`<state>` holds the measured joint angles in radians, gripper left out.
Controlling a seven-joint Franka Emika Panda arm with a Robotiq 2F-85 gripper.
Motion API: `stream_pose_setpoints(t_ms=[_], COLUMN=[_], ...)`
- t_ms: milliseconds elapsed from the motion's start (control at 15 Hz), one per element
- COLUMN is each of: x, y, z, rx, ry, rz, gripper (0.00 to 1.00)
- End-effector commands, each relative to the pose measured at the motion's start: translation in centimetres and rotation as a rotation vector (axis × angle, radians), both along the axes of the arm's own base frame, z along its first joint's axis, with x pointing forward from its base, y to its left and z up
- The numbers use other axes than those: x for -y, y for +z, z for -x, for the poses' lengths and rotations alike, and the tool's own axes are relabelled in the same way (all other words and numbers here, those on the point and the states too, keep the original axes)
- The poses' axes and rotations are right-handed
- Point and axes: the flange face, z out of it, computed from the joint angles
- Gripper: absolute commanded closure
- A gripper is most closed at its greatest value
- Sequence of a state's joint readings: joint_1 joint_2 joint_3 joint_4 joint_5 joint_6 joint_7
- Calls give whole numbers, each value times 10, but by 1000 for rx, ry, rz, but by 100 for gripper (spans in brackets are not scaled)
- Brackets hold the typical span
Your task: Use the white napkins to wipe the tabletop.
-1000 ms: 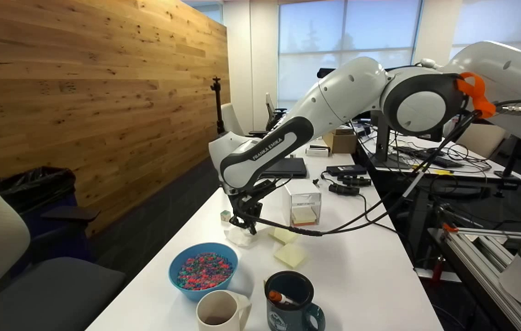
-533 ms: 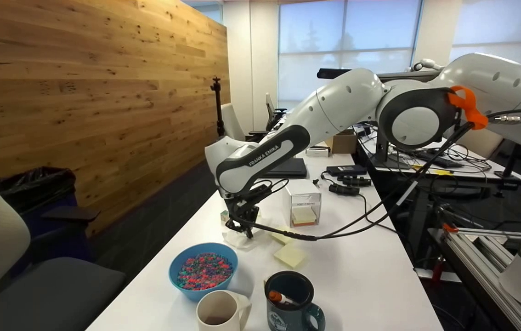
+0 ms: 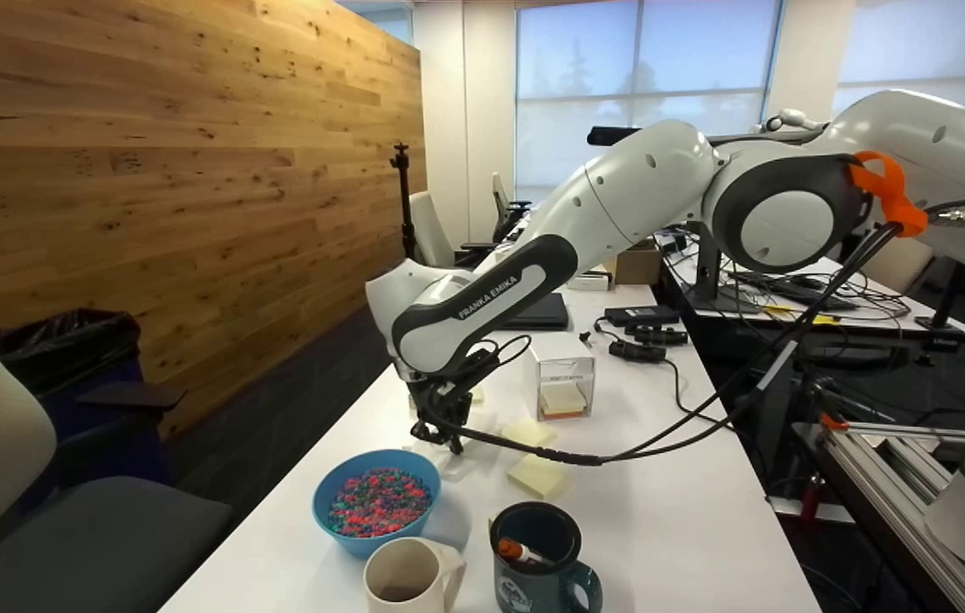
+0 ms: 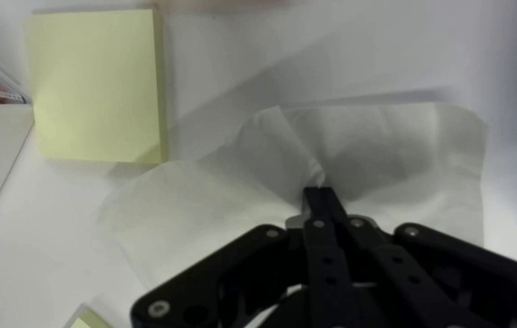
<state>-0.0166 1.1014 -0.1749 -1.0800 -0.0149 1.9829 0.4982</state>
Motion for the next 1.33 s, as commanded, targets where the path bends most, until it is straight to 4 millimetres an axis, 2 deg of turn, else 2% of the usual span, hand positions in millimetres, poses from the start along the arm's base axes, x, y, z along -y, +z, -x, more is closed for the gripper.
stream_pose_setpoints(t_ms=[0, 467, 800, 1000, 1267], x=[-12, -26, -31, -31, -23], y=[-12, -9, -9, -12, -14], z=[22, 60, 86, 84, 64], rx=[-22, -22, -26, -23, -2], ry=[116, 308, 371, 339, 251], rz=[5, 10, 8, 12, 17], gripper=[100, 100, 100, 100, 100])
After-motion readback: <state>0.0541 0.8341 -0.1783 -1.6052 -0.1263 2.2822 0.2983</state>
